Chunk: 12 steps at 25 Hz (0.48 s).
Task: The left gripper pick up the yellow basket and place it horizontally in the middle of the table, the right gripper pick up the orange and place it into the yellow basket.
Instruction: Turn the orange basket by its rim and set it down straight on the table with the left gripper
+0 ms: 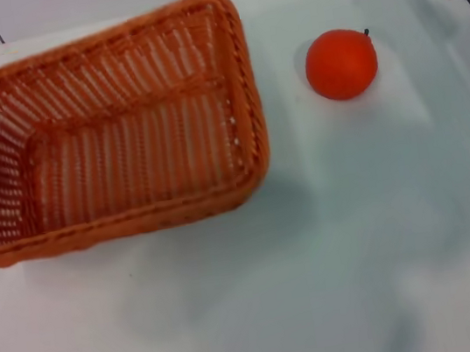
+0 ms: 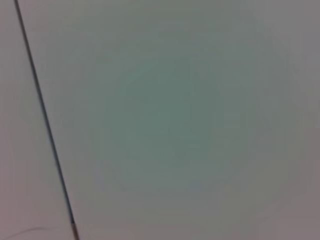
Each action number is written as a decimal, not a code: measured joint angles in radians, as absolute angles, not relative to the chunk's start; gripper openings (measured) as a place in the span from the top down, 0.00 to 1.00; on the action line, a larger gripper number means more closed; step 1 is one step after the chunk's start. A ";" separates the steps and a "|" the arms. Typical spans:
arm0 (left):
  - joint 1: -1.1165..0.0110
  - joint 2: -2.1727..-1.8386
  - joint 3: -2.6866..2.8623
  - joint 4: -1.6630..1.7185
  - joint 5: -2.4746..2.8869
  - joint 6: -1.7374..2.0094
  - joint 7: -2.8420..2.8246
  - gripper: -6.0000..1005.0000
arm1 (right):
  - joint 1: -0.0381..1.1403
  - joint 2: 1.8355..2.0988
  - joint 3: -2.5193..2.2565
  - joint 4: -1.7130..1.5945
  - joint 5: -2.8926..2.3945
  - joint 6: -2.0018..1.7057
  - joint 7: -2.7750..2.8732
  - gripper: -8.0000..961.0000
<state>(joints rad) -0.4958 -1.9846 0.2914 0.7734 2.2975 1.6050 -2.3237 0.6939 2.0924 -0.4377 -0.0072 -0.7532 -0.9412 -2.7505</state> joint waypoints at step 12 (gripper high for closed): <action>-0.471 -2.131 0.307 0.870 2.303 1.564 -2.318 0.83 | 0.696 2.092 -0.437 -0.021 -0.753 -0.930 -2.750 0.13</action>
<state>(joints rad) -0.4712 -2.1306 0.3067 0.8704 2.3029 1.5645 -2.3183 0.6957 2.0919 -0.4371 -0.0215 -0.7531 -0.9295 -2.7504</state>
